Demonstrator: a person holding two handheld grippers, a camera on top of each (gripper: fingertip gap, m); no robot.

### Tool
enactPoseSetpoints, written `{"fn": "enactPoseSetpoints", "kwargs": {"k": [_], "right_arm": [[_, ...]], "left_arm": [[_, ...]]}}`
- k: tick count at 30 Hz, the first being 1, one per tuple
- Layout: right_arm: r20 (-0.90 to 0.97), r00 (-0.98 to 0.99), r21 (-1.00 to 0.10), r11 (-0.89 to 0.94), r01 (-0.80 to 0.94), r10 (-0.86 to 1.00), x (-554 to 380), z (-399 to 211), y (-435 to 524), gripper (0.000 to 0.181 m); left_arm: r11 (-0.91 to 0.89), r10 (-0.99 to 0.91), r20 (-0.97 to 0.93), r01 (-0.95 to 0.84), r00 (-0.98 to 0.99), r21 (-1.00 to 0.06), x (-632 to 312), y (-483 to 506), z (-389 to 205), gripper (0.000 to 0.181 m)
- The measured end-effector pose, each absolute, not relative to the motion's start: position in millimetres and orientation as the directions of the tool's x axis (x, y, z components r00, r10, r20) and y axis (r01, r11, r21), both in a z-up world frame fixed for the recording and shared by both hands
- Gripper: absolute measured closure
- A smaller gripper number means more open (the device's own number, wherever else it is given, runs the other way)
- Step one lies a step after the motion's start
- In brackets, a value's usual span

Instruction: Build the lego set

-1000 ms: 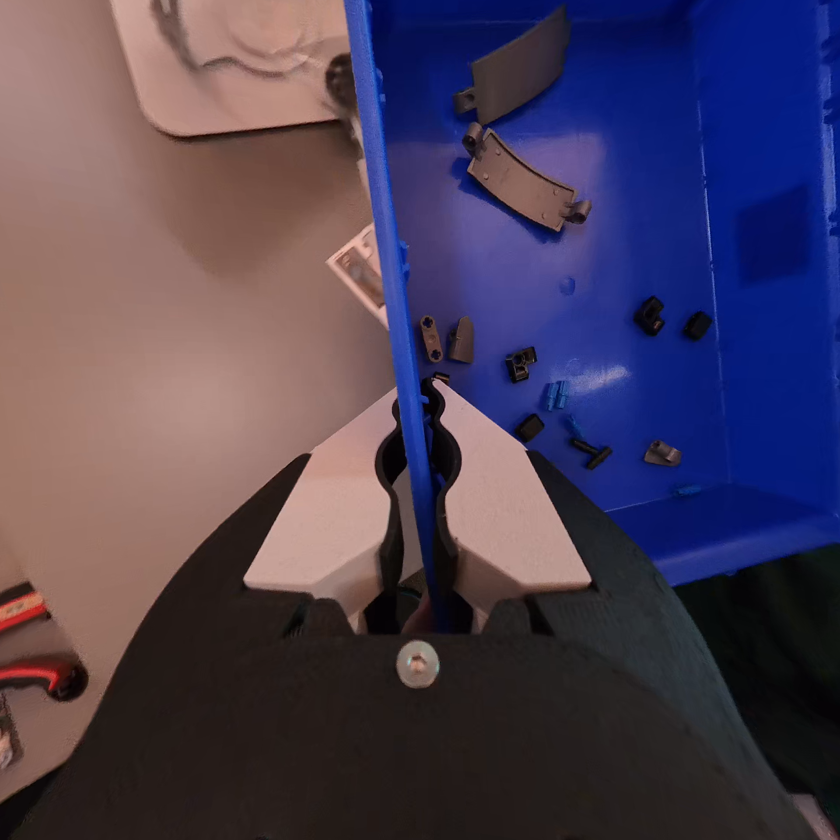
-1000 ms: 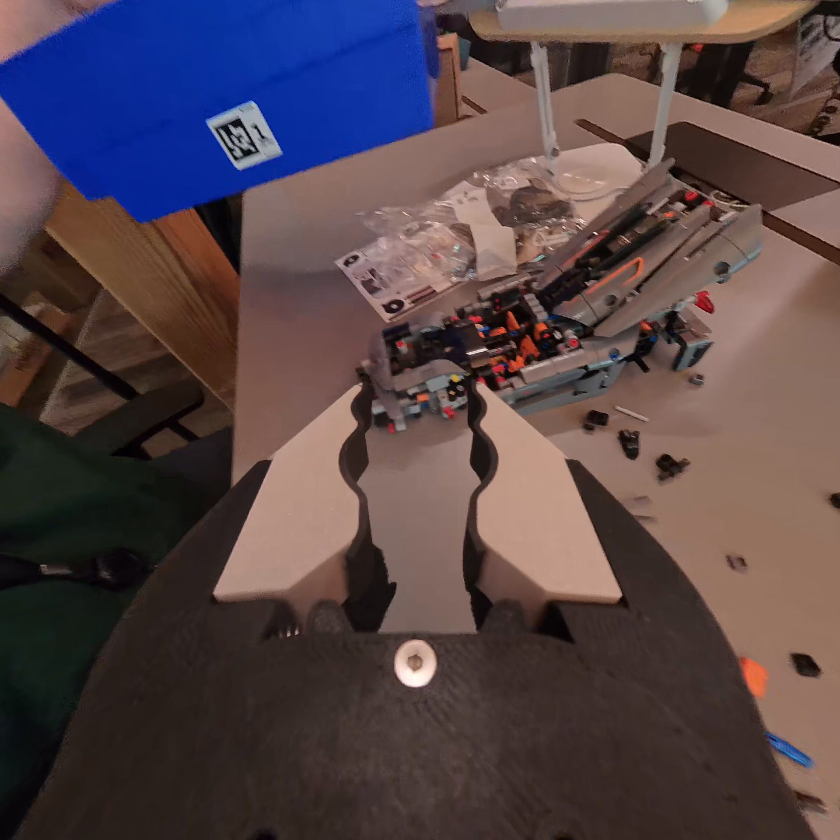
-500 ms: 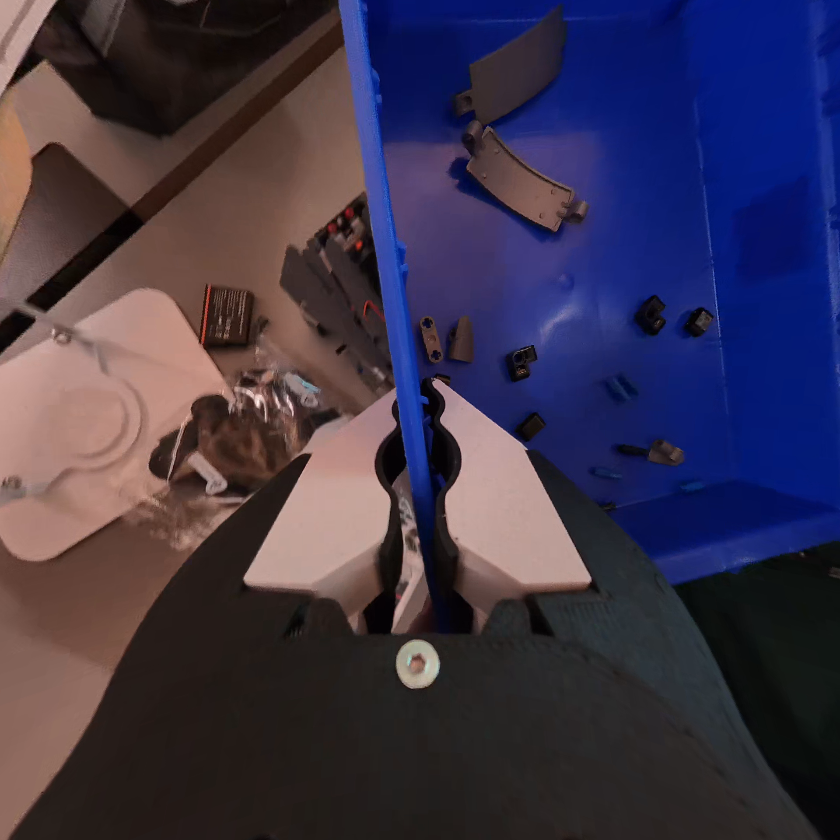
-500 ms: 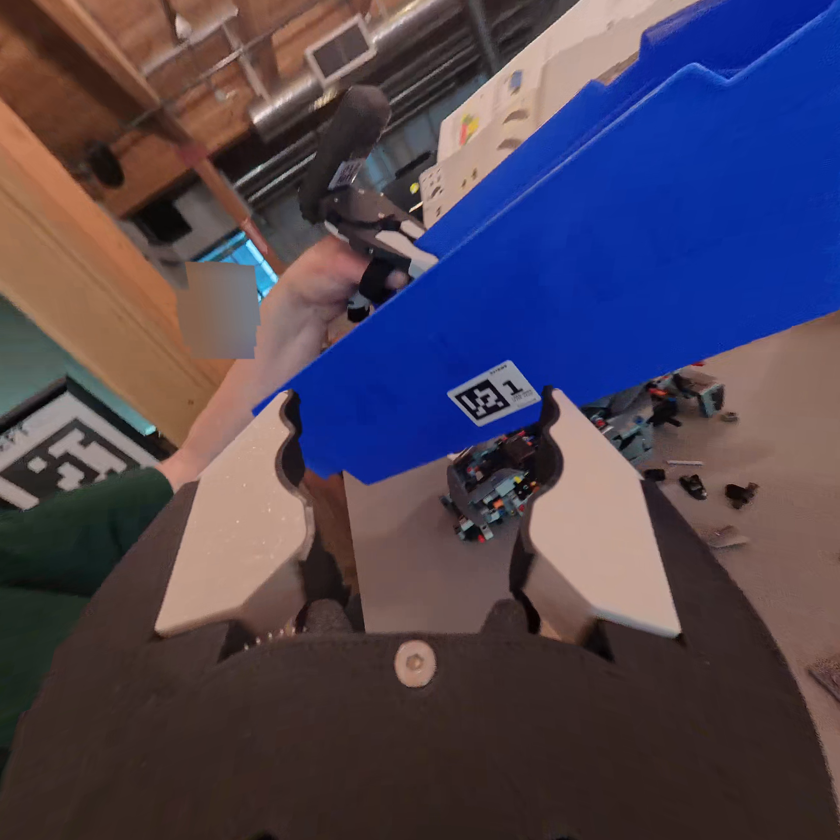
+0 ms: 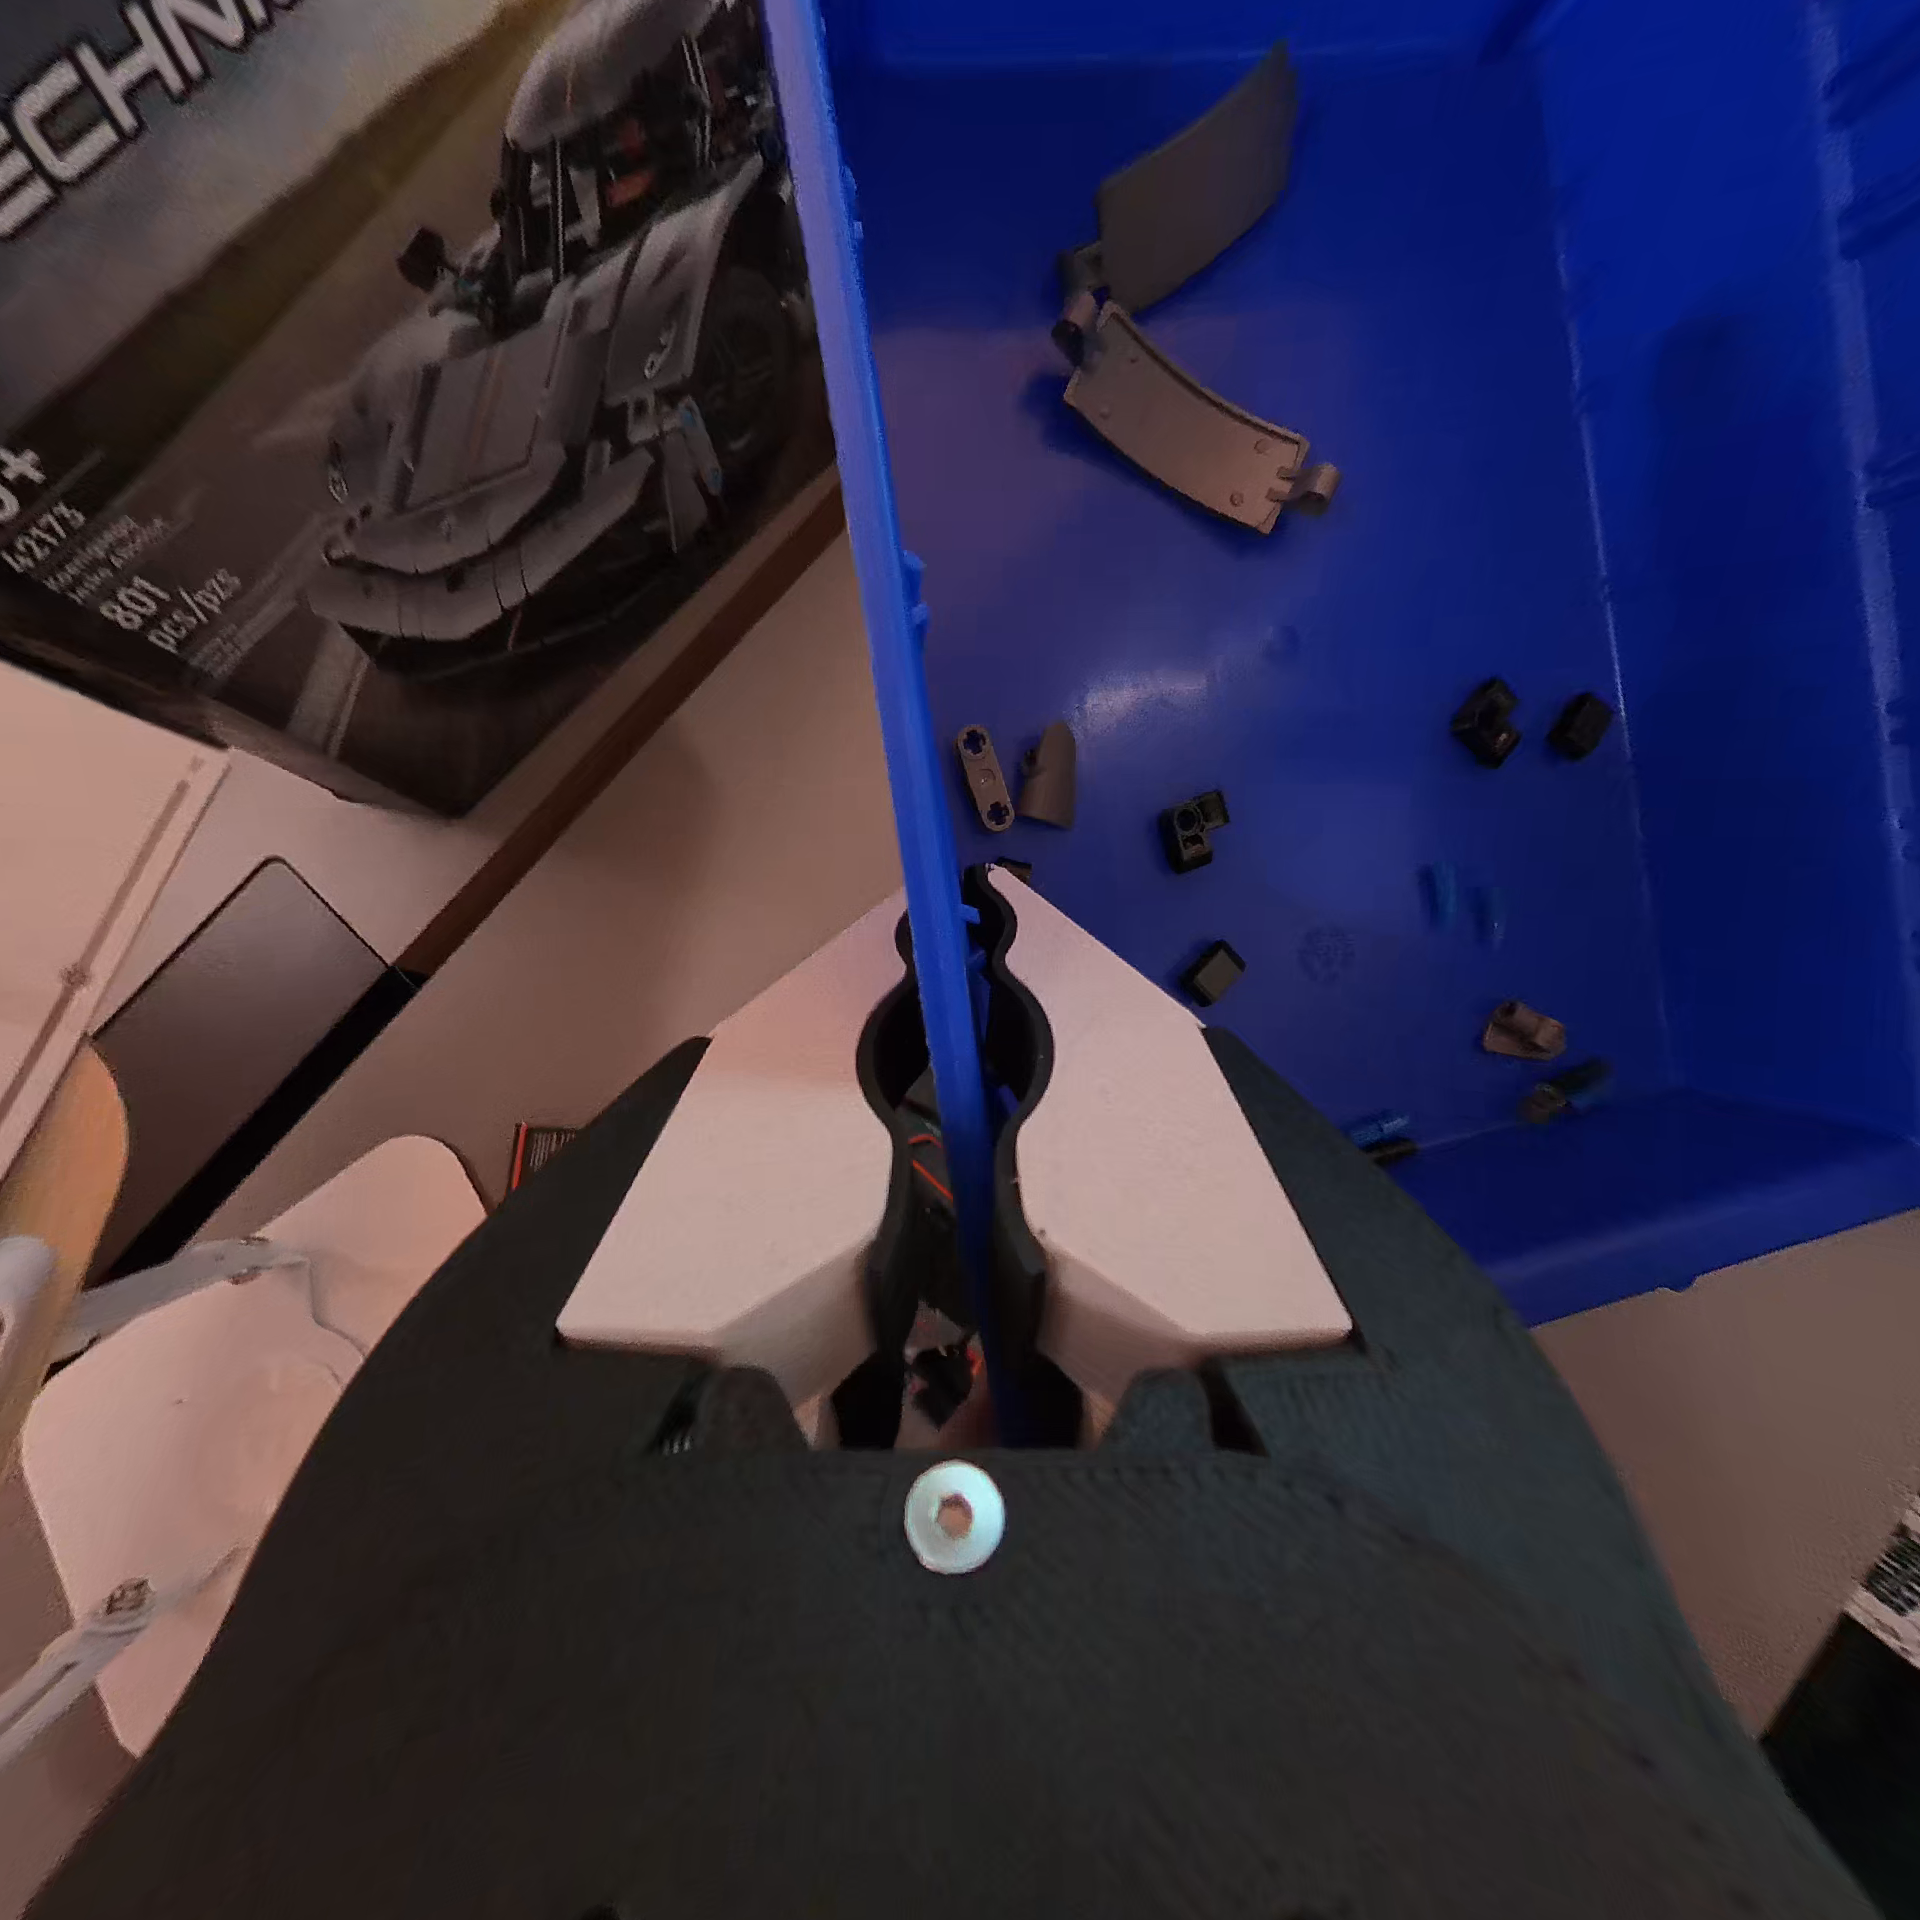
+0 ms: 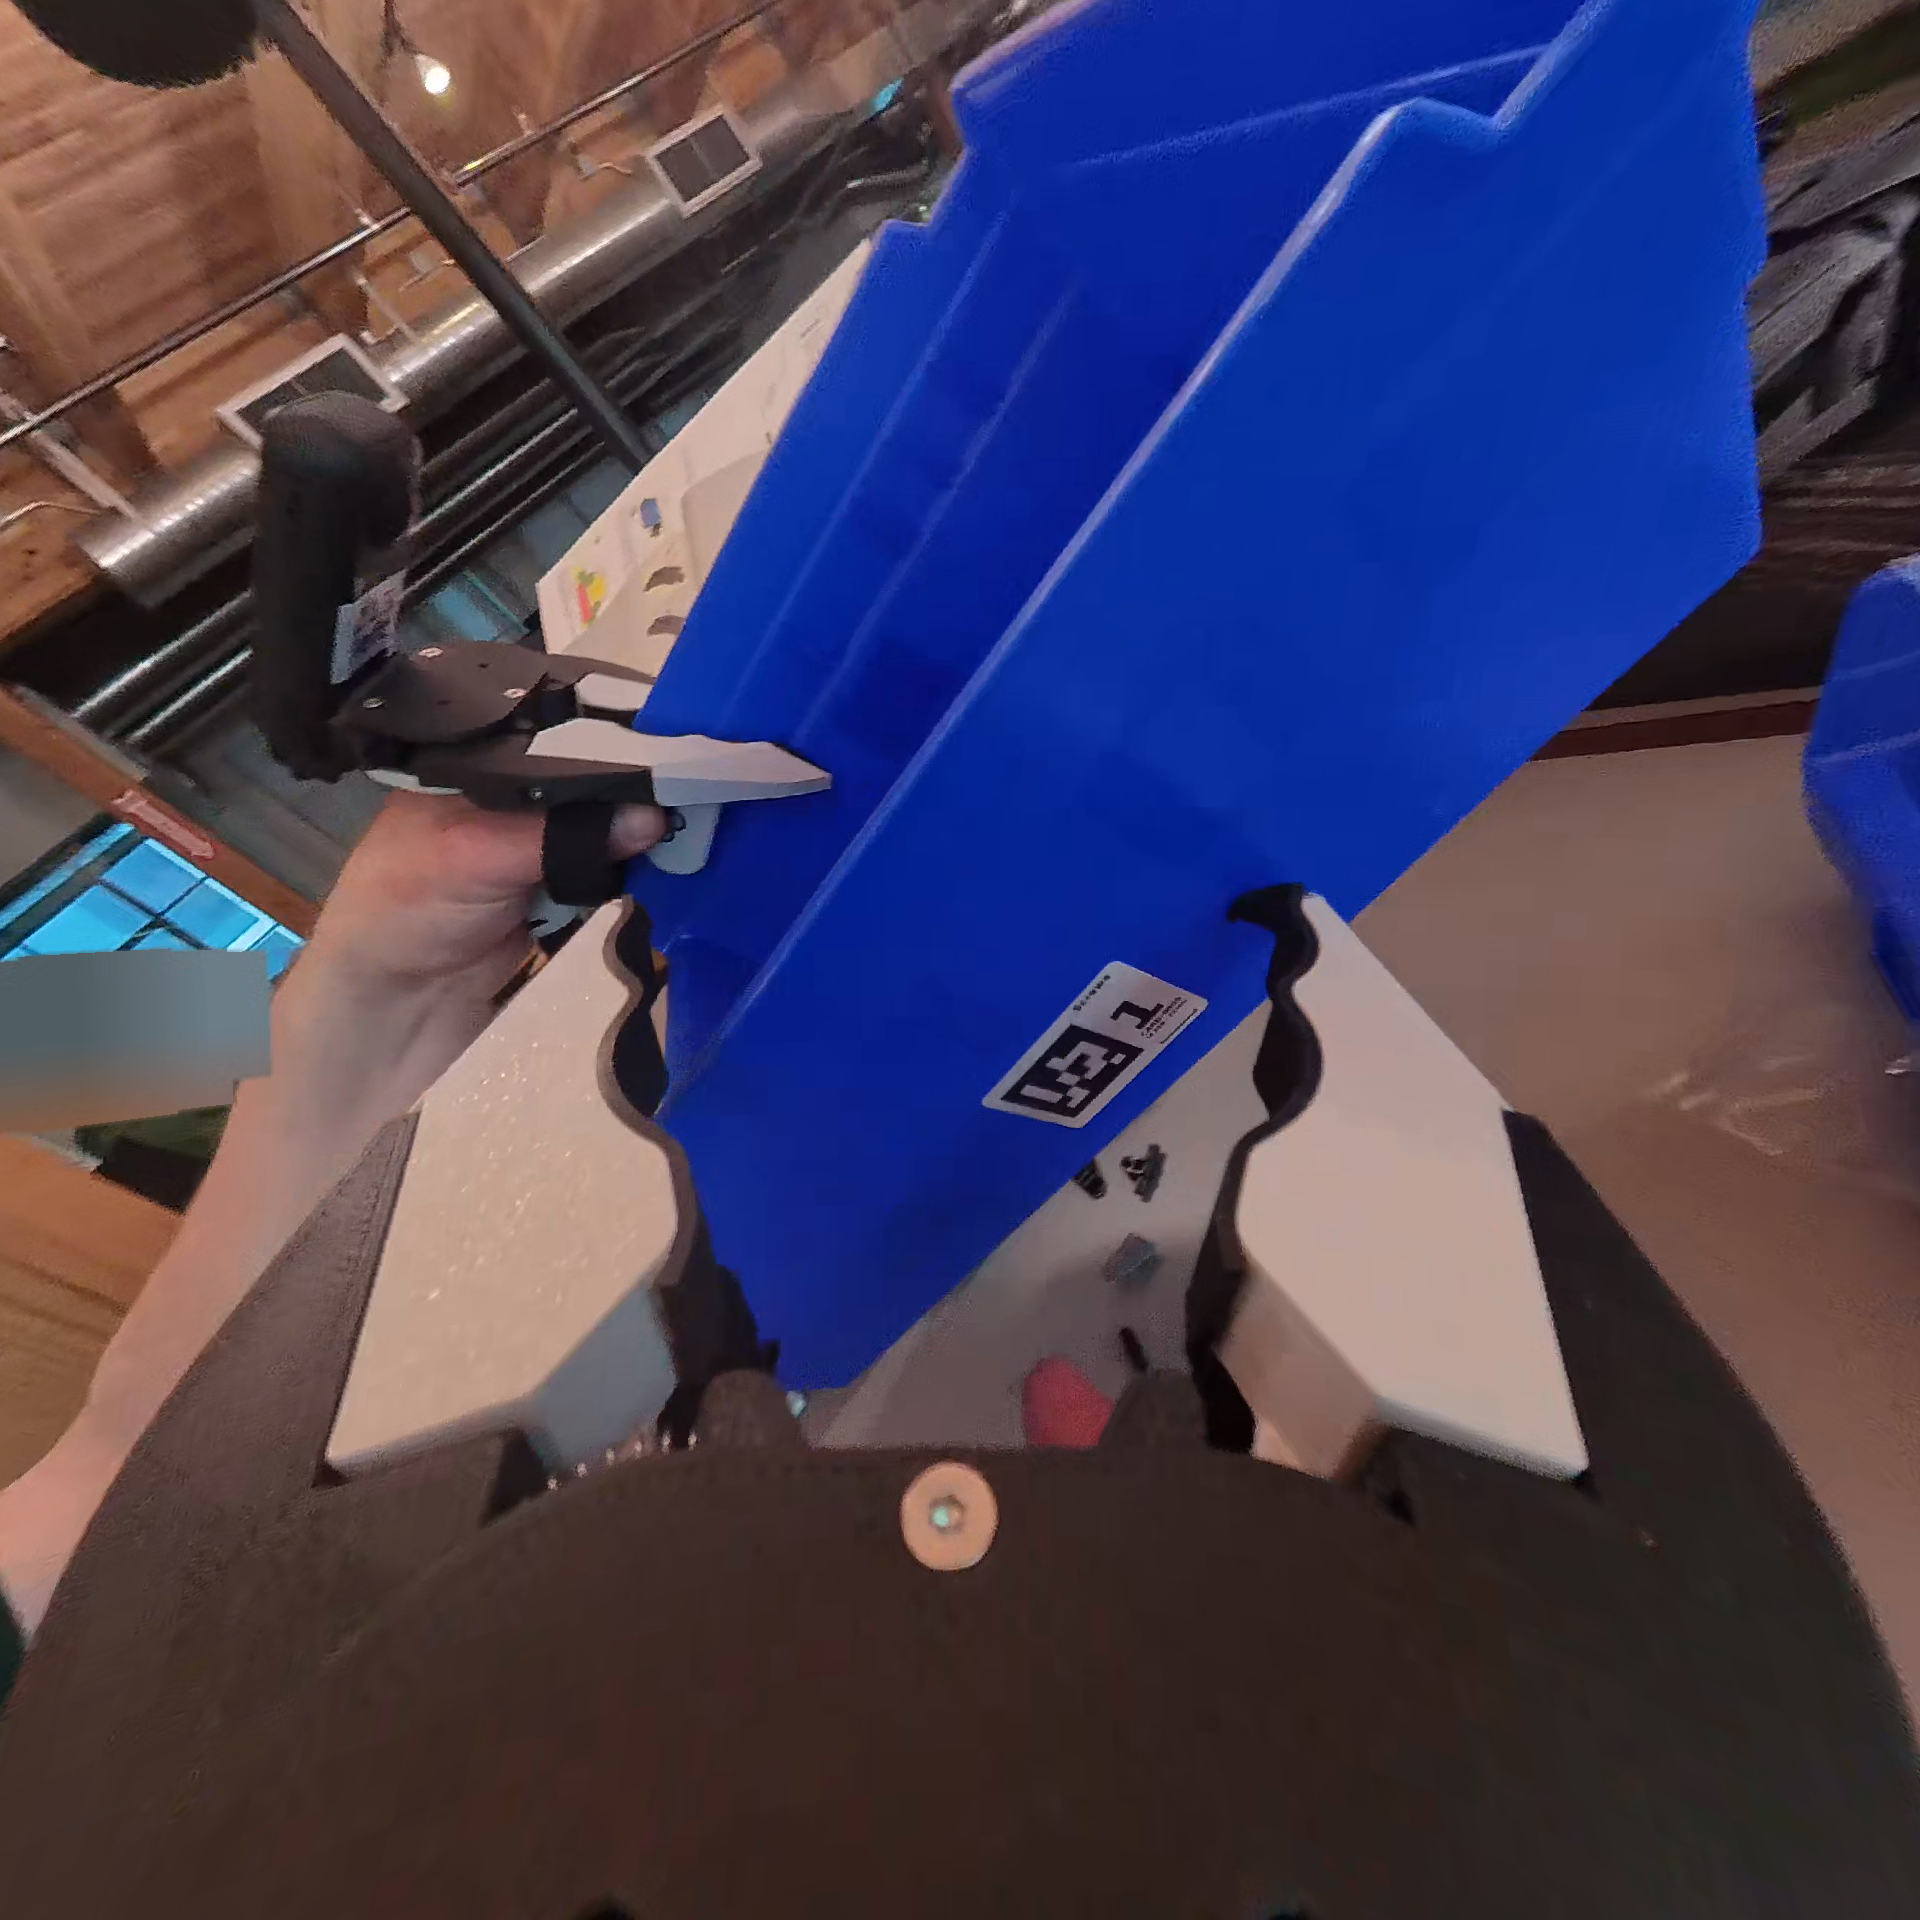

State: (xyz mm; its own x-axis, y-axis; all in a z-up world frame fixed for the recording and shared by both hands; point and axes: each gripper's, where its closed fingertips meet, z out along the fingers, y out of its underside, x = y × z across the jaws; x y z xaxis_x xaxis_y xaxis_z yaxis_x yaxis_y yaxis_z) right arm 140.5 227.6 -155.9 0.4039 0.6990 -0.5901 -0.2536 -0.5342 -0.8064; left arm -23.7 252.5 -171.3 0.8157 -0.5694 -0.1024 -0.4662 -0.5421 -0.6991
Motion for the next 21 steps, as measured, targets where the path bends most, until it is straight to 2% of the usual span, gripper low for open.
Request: {"fn": "enactPoseSetpoints", "kwargs": {"k": [11, 21], "right_arm": [[-0.592, 0.460, -0.804, -0.527, -0.276, 0.662, 160.3, -149.2, 283.7, 0.054], [-0.577, 0.519, -0.815, -0.492, -0.307, 0.631, 164.6, -168.1, 323.8, 0.053]], "left_arm": [[-0.506, -0.520, -0.121, -0.419, 0.845, -0.754, 4.3, 294.8, -181.2, 0.180], [-0.458, -0.471, -0.186, -0.419, 0.862, -0.784, 13.8, 318.9, -196.1, 0.179]]}}
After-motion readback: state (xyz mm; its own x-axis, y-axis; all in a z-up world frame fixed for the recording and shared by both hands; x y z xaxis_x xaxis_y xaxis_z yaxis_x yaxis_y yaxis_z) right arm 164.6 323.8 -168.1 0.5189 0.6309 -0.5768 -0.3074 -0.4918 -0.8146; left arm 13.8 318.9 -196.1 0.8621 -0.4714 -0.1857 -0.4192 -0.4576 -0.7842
